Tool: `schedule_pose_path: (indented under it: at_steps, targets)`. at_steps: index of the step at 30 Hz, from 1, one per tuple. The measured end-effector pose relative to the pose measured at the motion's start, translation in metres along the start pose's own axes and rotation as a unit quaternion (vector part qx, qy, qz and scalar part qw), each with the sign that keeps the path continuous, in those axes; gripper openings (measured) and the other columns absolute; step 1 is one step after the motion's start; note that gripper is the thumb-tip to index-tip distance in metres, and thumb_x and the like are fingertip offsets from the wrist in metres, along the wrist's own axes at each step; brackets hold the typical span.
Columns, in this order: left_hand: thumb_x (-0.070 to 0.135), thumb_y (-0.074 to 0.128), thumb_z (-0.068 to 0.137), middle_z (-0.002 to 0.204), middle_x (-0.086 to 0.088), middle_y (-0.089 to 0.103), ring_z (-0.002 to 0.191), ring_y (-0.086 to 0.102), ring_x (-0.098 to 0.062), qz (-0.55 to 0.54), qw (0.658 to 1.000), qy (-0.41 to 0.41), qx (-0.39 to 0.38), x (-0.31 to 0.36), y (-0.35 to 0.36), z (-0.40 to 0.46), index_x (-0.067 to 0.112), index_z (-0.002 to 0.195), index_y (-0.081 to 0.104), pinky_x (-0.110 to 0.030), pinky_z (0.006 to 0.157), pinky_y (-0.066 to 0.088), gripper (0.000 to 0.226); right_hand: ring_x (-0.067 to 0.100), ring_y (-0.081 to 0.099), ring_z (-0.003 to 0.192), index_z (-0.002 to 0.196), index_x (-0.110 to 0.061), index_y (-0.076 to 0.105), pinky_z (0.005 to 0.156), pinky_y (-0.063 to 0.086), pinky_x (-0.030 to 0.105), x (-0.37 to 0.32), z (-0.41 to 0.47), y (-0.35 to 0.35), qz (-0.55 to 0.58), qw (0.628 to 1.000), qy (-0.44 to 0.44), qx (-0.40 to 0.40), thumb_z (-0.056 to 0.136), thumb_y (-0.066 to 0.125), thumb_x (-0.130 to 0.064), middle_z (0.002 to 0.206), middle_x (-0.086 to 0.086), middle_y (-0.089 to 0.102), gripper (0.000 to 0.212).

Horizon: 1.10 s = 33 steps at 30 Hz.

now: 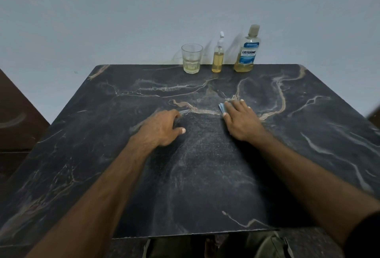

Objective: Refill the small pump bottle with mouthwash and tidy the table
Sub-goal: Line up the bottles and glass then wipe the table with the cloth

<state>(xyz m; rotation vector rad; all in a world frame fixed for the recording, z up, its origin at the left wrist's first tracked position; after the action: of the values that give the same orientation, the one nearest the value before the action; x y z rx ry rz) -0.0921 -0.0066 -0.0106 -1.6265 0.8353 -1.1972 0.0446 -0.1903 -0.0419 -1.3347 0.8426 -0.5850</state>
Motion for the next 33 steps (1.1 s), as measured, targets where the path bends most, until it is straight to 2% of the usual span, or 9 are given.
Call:
schedule_pose_path:
  at_steps: [2,6,11,15,20,23,26,30,33]
  targets:
    - [0.042,0.063,0.09,0.128,-0.007,0.059,0.115,0.055,-0.025,0.025,1.0,-0.002,-0.013,0.001,0.001,0.002,0.016,0.13,0.05,-0.043,0.097,0.046,0.05,0.032,0.014,0.151,0.154,-0.016,0.025,0.122,0.016,0.05,-0.025,0.007,0.005,-0.006,1.0,-0.02,0.002,0.106,0.024,-0.04,0.162,0.011,0.022,0.053]
    - [0.039,0.061,0.091,0.125,-0.004,0.059,0.107,0.055,-0.022,0.057,0.998,-0.014,-0.026,0.005,-0.001,0.008,0.02,0.126,0.051,-0.041,0.092,0.047,0.041,0.029,0.005,0.153,0.157,-0.02,0.017,0.122,0.008,0.044,-0.075,-0.018,0.018,-0.009,0.995,-0.096,-0.009,0.106,0.02,-0.044,0.165,0.009,0.014,0.057]
    - [0.038,0.06,0.092,0.123,-0.002,0.06,0.109,0.056,-0.024,0.105,0.993,0.007,-0.046,0.002,0.0,0.015,0.023,0.126,0.05,-0.045,0.093,0.048,0.038,0.021,0.001,0.154,0.158,-0.026,0.016,0.125,0.008,0.042,-0.059,-0.075,0.018,0.007,0.989,-0.144,-0.027,0.099,0.007,-0.055,0.166,0.001,0.014,0.067]
    - [0.037,0.057,0.093,0.119,-0.001,0.063,0.106,0.059,-0.026,0.101,0.994,0.008,-0.029,0.001,-0.006,0.021,0.025,0.123,0.052,-0.045,0.092,0.049,0.033,0.021,0.014,0.152,0.157,-0.02,0.024,0.125,0.001,0.036,0.01,-0.055,0.002,-0.029,0.997,-0.078,0.008,0.102,0.01,-0.048,0.162,0.006,0.027,0.063]
    - [0.038,0.054,0.095,0.124,-0.005,0.064,0.11,0.061,-0.03,0.122,0.992,0.023,-0.005,0.006,-0.011,0.025,0.032,0.137,0.039,-0.048,0.093,0.05,0.045,0.033,0.017,0.15,0.151,-0.01,0.032,0.123,0.013,0.049,0.064,0.026,-0.007,-0.013,0.997,0.065,0.038,0.105,0.023,-0.036,0.158,0.018,0.029,0.054]
    - [0.037,0.053,0.095,0.126,-0.002,0.063,0.112,0.06,-0.029,0.127,0.991,0.038,-0.01,0.004,-0.011,0.024,0.037,0.139,0.034,-0.049,0.094,0.049,0.048,0.036,0.014,0.151,0.152,-0.011,0.028,0.122,0.017,0.053,0.036,0.065,-0.001,-0.008,0.996,0.079,0.035,0.104,0.021,-0.04,0.16,0.019,0.025,0.056]
    - [0.035,0.053,0.095,0.128,0.002,0.063,0.114,0.06,-0.027,0.099,0.995,0.031,-0.011,-0.003,-0.013,0.024,0.039,0.138,0.038,-0.048,0.095,0.049,0.046,0.034,0.009,0.152,0.155,-0.015,0.022,0.122,0.011,0.052,-0.014,0.089,0.01,-0.01,0.999,0.051,0.018,0.105,0.017,-0.045,0.163,0.017,0.018,0.058]
    - [0.033,0.053,0.096,0.123,0.005,0.066,0.112,0.062,-0.021,0.008,1.0,0.006,0.004,-0.016,-0.021,0.026,0.033,0.129,0.053,-0.045,0.098,0.048,0.033,0.031,0.009,0.153,0.154,-0.019,0.024,0.122,0.01,0.05,-0.082,0.084,0.023,0.0,0.999,-0.039,0.001,0.105,0.022,-0.043,0.164,0.014,0.017,0.054]
    - [0.023,0.056,0.096,0.114,0.003,0.07,0.098,0.067,-0.018,-0.099,0.995,0.005,0.023,-0.024,-0.027,0.029,0.024,0.122,0.06,-0.042,0.096,0.05,0.026,0.028,0.008,0.153,0.156,-0.023,0.023,0.121,0.011,0.045,-0.106,0.049,0.028,0.016,0.993,-0.119,-0.01,0.105,0.024,-0.043,0.165,0.01,0.016,0.055]
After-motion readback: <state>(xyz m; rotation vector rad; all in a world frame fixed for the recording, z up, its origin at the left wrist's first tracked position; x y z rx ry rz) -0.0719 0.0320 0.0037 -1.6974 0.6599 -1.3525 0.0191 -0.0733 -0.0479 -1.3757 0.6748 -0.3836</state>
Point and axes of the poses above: each hand's wrist, its own z-axis towards the middle knuckle, its own y-axis out of the palm, x = y × z, the point moved 8 cm from there along z, towards the middle knuckle
